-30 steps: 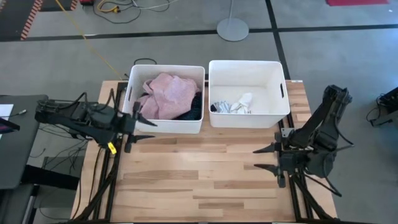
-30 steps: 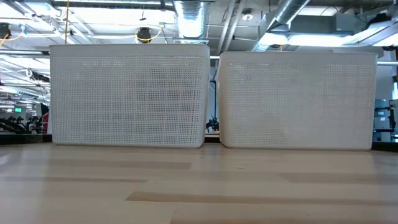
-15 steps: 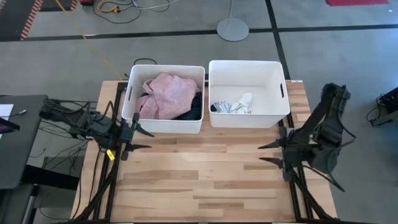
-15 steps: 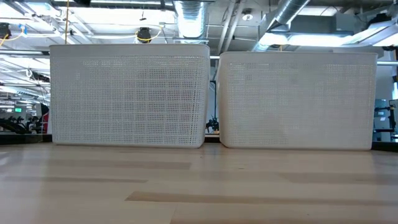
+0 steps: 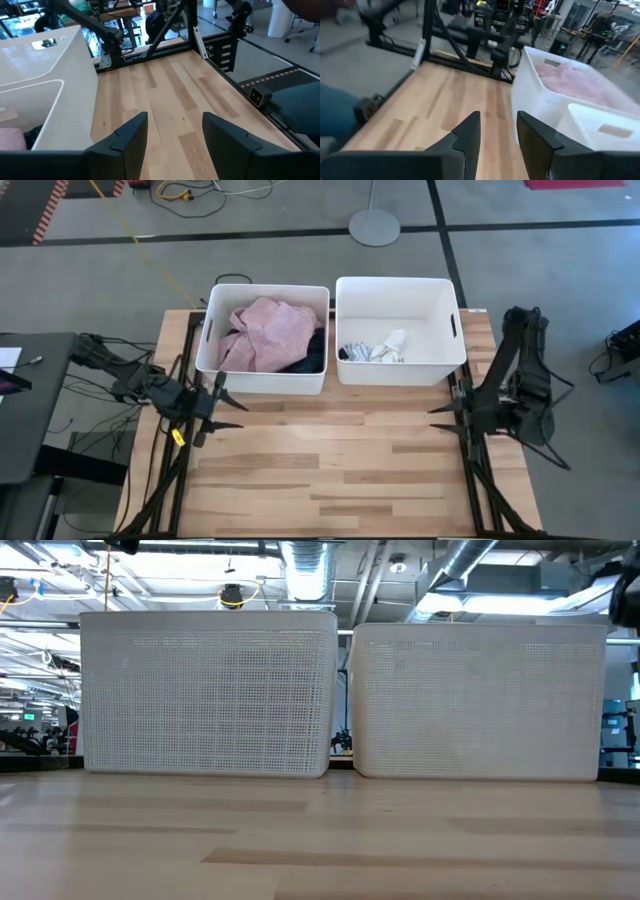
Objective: Sort clothes
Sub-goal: Return to Home Position
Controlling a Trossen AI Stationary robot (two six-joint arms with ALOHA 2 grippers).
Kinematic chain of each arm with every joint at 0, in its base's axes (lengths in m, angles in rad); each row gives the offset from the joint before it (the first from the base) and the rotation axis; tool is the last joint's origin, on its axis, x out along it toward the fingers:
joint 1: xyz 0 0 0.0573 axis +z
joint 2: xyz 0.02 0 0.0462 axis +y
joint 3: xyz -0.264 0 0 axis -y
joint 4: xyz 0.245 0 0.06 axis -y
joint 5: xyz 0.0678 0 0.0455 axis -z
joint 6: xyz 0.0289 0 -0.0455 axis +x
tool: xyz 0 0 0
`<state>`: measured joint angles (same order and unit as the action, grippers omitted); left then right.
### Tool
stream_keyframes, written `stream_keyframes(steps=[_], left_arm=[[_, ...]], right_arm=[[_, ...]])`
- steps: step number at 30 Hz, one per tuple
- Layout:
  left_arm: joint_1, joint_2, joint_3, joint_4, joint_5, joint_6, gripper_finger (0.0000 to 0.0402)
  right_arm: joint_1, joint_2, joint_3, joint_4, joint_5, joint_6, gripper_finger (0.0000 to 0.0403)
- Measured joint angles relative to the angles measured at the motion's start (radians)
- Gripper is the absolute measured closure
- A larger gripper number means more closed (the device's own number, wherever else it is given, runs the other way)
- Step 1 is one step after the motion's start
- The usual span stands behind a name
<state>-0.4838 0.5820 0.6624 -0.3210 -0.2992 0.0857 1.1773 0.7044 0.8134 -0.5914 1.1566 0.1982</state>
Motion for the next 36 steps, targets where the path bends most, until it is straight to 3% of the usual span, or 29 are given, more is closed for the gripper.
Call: stream_keyframes(steps=[3, 7, 10, 13, 23, 29, 36], left_arm=[[-0.021, 0.0, 0.0, 0.002, -0.026, -0.005, 0.0218], [-0.039, 0.0, 0.0, 0.003, -0.052, -0.008, 0.0218], [-0.041, 0.0, 0.0, 0.003, -0.064, -0.008, 0.0218], [-0.041, 0.0, 0.0, 0.006, -0.068, -0.01, 0.0218], [-0.067, 0.001, -0.001, 0.007, -0.074, -0.038, 0.0218], [-0.105, 0.006, -0.132, 0.209, -0.095, -0.014, 0.0218], [-0.115, -0.003, -0.252, 0.337, -0.11, -0.019, 0.0218]], right_arm=[[0.031, -0.101, -0.118, 0.147, 0.012, -0.046, 0.0261], [0.032, -0.208, -0.26, 0.502, -0.024, -0.313, 0.0262], [-0.024, -0.261, -0.355, 0.755, -0.172, -0.526, 0.0262], [-0.119, -0.29, -0.418, 0.871, -0.357, -0.623, 0.0262], [-0.559, -0.276, -0.526, 0.925, -0.885, -0.509, 0.0262], [-0.772, -0.196, -0.58, 1.007, -1.072, -0.424, 0.0262], [-0.87, -0.104, -0.579, 1.045, -1.106, -0.413, 0.0262]])
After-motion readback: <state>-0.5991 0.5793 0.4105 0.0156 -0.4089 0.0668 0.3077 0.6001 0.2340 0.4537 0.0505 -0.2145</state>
